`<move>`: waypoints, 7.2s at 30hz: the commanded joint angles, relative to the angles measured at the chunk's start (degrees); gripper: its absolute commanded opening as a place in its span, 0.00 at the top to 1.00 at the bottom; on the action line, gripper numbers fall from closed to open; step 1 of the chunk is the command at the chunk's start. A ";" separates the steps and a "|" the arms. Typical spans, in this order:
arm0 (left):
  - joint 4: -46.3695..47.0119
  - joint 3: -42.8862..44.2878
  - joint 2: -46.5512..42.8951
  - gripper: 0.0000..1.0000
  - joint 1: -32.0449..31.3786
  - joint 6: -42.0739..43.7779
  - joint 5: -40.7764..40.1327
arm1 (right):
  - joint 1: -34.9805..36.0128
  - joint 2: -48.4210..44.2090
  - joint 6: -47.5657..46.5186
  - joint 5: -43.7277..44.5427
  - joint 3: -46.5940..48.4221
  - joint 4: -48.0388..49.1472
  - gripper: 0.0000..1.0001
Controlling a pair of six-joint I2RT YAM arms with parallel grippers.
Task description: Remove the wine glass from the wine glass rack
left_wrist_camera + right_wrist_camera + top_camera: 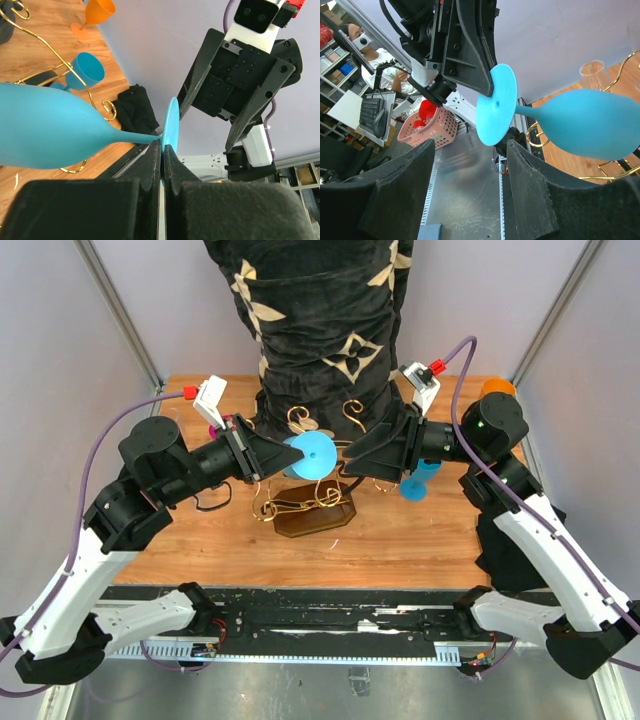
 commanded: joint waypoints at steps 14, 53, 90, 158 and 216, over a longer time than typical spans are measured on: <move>3.47 0.79 0.21 0.99 0.25 -1.14 4.29 | 4.45 7.76 -6.67 1.88 8.19 -4.00 0.76; -5.20 6.40 -9.05 0.25 0.25 10.20 -9.48 | -19.40 27.69 -92.45 55.29 13.26 -12.37 0.99; -1.38 3.84 -9.13 0.27 0.25 17.94 -10.15 | -36.46 59.97 -120.94 33.20 0.38 26.27 0.99; 0.06 4.21 -6.13 0.29 0.25 20.20 -9.67 | -34.24 64.23 -118.84 41.26 -7.94 45.36 0.33; -0.77 2.68 -5.59 0.29 0.25 22.07 -15.91 | -42.73 83.96 -46.33 44.20 78.03 -32.47 0.13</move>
